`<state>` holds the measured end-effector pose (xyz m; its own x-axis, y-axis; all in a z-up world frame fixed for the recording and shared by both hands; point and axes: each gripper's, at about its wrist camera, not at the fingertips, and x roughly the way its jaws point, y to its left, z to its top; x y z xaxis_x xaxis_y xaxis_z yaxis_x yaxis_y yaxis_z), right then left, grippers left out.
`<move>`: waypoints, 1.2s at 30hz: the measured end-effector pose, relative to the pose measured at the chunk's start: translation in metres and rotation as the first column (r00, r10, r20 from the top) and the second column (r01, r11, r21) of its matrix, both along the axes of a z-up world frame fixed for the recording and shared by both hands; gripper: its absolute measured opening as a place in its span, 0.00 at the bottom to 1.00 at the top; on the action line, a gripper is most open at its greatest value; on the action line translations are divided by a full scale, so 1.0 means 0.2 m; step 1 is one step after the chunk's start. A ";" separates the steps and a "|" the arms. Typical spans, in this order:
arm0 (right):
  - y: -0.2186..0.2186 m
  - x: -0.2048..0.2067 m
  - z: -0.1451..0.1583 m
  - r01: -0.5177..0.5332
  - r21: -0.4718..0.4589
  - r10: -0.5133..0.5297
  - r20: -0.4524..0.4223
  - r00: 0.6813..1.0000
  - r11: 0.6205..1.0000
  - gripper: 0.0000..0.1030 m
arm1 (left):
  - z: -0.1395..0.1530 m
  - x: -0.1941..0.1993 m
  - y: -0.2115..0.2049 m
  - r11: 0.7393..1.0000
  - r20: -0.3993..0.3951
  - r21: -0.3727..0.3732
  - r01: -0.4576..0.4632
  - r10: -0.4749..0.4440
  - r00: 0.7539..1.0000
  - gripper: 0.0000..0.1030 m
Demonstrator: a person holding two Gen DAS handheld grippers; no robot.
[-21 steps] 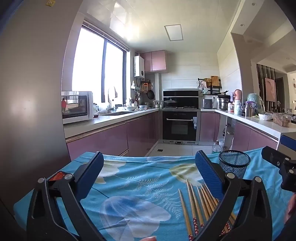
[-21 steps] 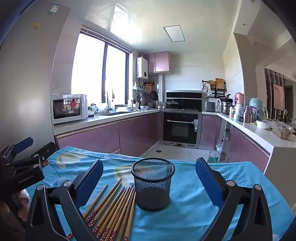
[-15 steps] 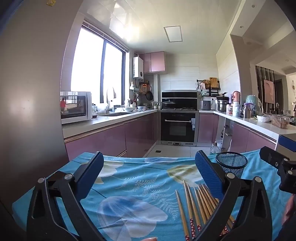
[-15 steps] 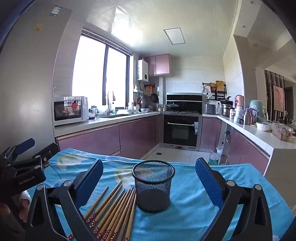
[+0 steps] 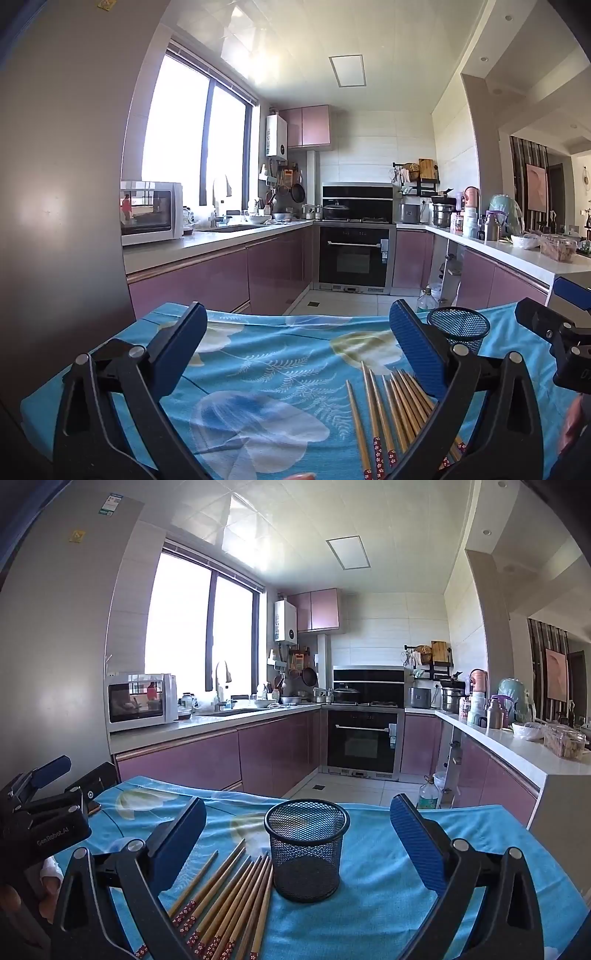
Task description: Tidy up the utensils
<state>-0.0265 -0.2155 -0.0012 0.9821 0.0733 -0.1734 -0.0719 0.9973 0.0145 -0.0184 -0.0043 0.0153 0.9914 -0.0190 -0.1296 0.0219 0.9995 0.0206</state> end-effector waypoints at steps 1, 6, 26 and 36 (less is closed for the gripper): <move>0.00 0.00 0.00 0.001 -0.002 -0.001 0.001 1.000 1.000 0.94 | 0.00 0.00 0.00 1.000 0.000 0.000 -0.001 0.001 1.000 0.95; 0.00 -0.01 -0.01 -0.001 0.001 0.001 0.007 1.000 1.000 0.94 | 0.01 -0.02 0.00 1.000 0.000 -0.003 0.000 0.000 1.000 0.95; 0.00 -0.02 -0.01 -0.001 -0.005 0.001 0.022 1.000 1.000 0.94 | 0.04 -0.04 -0.01 1.000 0.000 -0.014 0.002 -0.002 1.000 0.95; 0.00 -0.02 -0.01 -0.003 -0.004 0.004 0.021 1.000 1.000 0.94 | 0.06 -0.06 -0.01 1.000 0.002 -0.017 0.000 0.000 1.000 0.95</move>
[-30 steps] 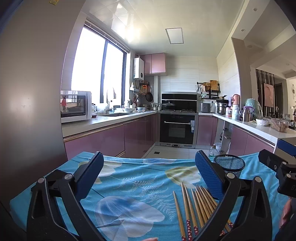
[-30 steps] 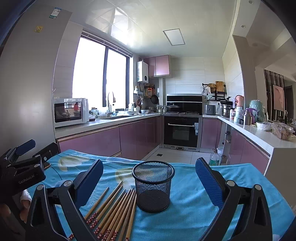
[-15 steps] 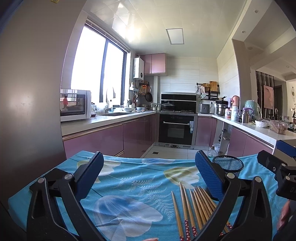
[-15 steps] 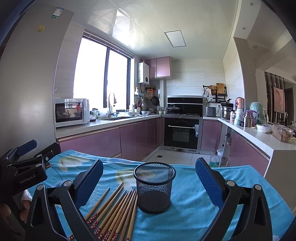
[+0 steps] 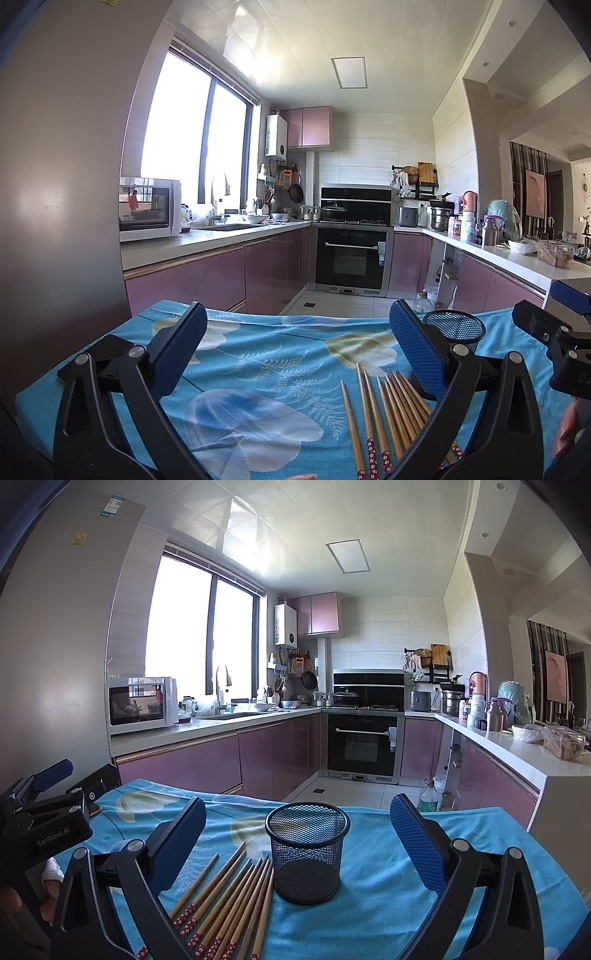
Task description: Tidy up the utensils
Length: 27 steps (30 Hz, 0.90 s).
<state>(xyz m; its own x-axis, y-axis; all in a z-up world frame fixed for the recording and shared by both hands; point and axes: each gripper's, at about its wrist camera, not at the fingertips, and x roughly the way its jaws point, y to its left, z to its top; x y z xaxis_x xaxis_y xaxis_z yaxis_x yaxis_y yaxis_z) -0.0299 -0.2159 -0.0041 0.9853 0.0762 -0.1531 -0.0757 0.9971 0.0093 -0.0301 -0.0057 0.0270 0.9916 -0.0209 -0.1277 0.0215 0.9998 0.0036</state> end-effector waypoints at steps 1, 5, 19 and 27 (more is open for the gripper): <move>0.00 0.00 0.00 0.001 0.000 -0.001 0.000 1.000 1.000 0.94 | -0.01 0.01 0.01 1.000 -0.001 0.000 0.001 -0.001 1.000 0.95; 0.00 0.00 -0.01 0.003 0.003 -0.003 -0.001 1.000 1.000 0.94 | -0.01 0.01 0.02 1.000 -0.001 -0.002 0.002 -0.002 1.000 0.95; 0.00 0.00 -0.01 0.001 0.004 -0.001 -0.004 1.000 1.000 0.94 | 0.01 -0.01 0.02 1.000 -0.002 -0.004 0.003 -0.003 1.000 0.95; 0.00 0.01 -0.01 -0.002 0.006 0.003 -0.010 1.000 1.000 0.94 | 0.00 0.00 0.01 1.000 -0.002 -0.005 0.004 -0.004 1.000 0.95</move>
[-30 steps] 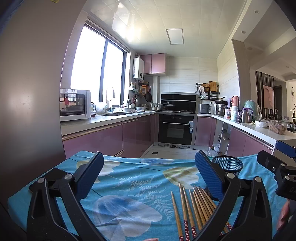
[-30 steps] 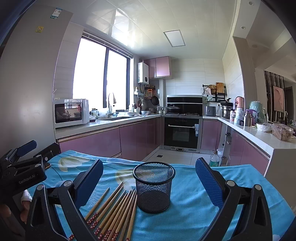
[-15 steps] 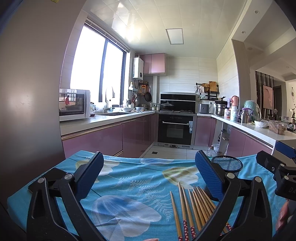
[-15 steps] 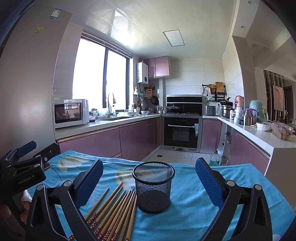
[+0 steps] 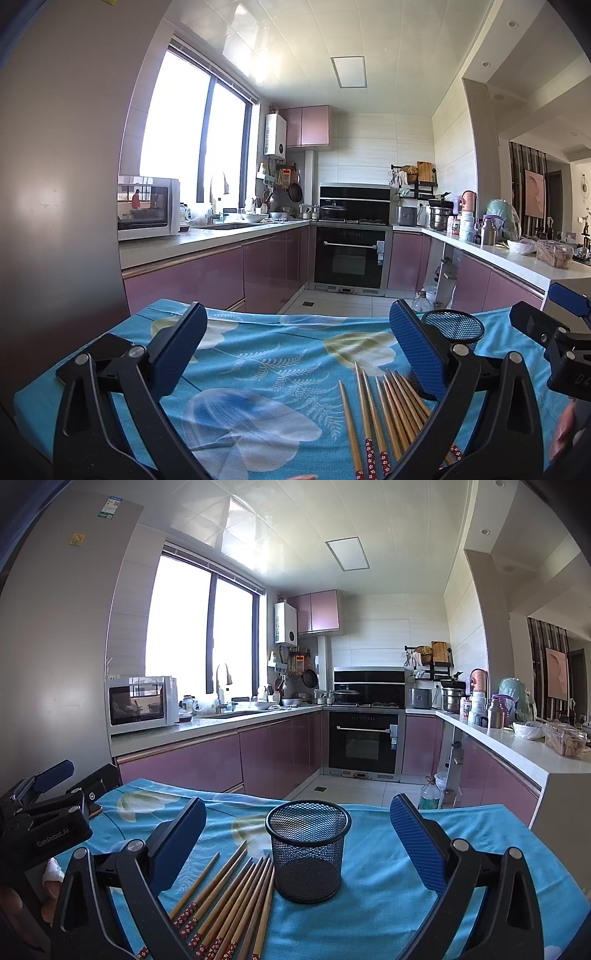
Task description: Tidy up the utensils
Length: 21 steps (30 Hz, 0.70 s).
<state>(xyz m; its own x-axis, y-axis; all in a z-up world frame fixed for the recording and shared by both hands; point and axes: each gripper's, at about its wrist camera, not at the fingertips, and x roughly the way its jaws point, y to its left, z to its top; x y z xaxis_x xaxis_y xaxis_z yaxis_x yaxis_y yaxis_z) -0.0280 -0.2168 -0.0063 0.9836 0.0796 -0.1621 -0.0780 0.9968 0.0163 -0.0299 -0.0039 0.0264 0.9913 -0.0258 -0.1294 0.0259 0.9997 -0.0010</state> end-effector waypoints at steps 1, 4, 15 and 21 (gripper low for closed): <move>0.00 0.00 0.00 -0.001 0.001 0.001 0.000 1.000 1.000 0.94 | 0.00 0.00 0.00 1.000 0.000 0.000 -0.001 0.001 1.000 0.95; 0.00 0.00 0.00 -0.001 0.002 0.001 -0.001 1.000 1.000 0.94 | 0.00 0.00 0.00 1.000 0.000 -0.001 -0.001 0.001 1.000 0.95; 0.00 0.00 -0.01 -0.005 0.006 0.006 -0.007 1.000 1.000 0.94 | 0.00 0.00 0.01 1.000 -0.001 -0.003 0.000 0.000 1.000 0.95; 0.00 0.01 -0.01 -0.009 0.008 0.009 -0.012 1.000 1.000 0.94 | 0.01 0.00 0.01 1.000 -0.002 -0.002 0.001 -0.001 1.000 0.95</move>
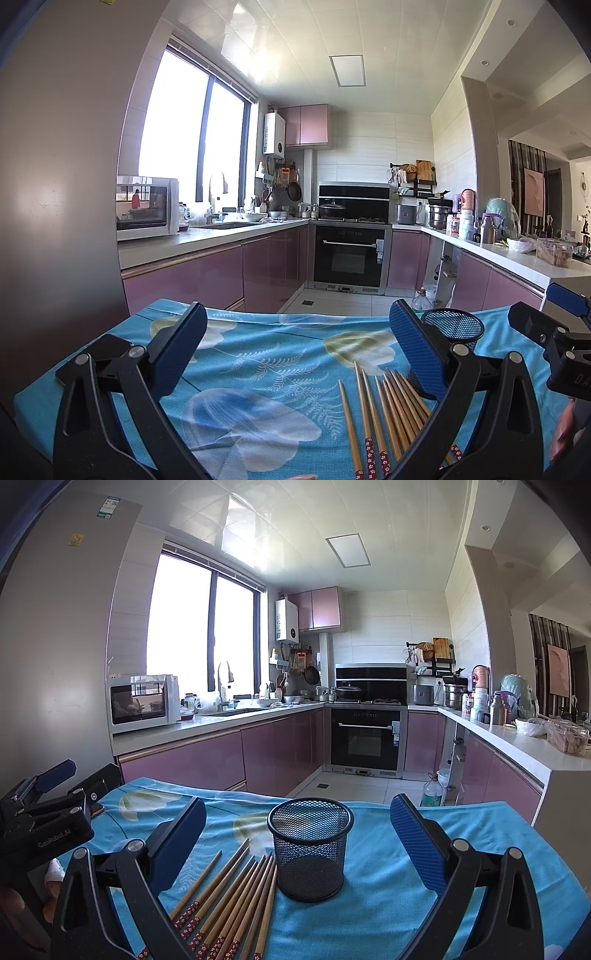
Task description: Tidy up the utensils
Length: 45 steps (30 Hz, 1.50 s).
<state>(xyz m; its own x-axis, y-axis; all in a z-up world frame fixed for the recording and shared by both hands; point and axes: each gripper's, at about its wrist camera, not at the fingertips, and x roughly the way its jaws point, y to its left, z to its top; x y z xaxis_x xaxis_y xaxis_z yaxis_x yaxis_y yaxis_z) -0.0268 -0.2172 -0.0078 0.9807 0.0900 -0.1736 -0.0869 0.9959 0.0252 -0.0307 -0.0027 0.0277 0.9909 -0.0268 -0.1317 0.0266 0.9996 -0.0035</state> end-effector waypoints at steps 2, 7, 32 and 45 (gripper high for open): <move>0.00 0.00 0.00 -0.001 0.002 0.001 0.000 1.000 1.000 0.94 | -0.01 0.01 0.00 1.000 0.001 -0.001 -0.001 0.001 1.000 0.95; 0.00 0.01 0.00 -0.003 0.001 0.003 -0.005 1.000 1.000 0.94 | 0.00 -0.01 -0.01 1.000 -0.003 0.001 0.003 -0.003 1.000 0.95; 0.04 0.21 -0.21 -0.133 -0.007 0.120 -0.379 0.918 0.991 0.74 | -0.22 0.28 0.02 0.993 -0.268 0.038 0.113 -0.099 0.958 0.95; 0.10 0.39 -0.41 -0.164 0.016 0.139 -0.613 0.778 0.986 0.29 | -0.51 0.55 -0.07 0.965 -0.562 0.041 0.258 -0.192 0.805 0.68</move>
<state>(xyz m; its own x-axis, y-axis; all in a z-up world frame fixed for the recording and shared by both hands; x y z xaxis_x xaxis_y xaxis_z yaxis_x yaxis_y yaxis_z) 0.0511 -0.1965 -0.0902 0.6426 0.2099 -0.7369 -0.2156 0.9724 0.0890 0.0791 -0.0165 -0.0744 0.7200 -0.1923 -0.6668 0.2778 0.9604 0.0229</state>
